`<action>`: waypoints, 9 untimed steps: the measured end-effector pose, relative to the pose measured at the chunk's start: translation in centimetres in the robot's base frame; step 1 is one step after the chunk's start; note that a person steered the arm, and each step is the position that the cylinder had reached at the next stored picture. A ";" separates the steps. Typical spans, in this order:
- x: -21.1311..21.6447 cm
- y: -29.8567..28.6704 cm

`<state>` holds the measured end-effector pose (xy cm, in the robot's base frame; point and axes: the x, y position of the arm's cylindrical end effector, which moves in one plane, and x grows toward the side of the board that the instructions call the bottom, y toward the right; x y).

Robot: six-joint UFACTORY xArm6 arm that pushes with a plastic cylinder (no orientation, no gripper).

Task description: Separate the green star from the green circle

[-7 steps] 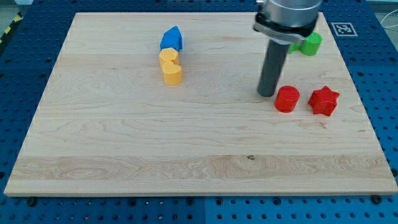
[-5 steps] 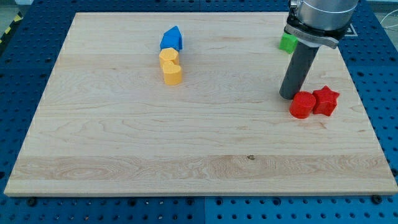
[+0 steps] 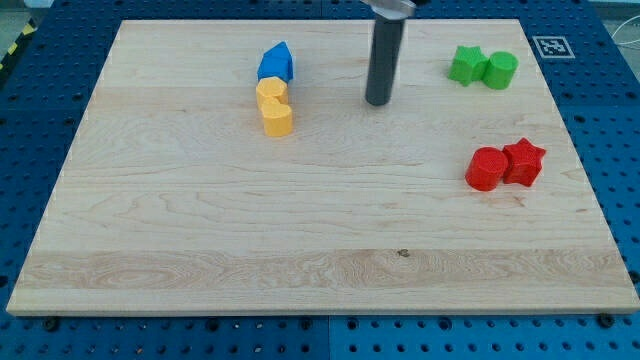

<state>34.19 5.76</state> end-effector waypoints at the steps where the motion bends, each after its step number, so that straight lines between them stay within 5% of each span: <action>1: -4.9 -1.9; 2: -9.2 -0.9; 4: -12.7 11.2; 5: -11.3 16.0; 9: 0.6 16.1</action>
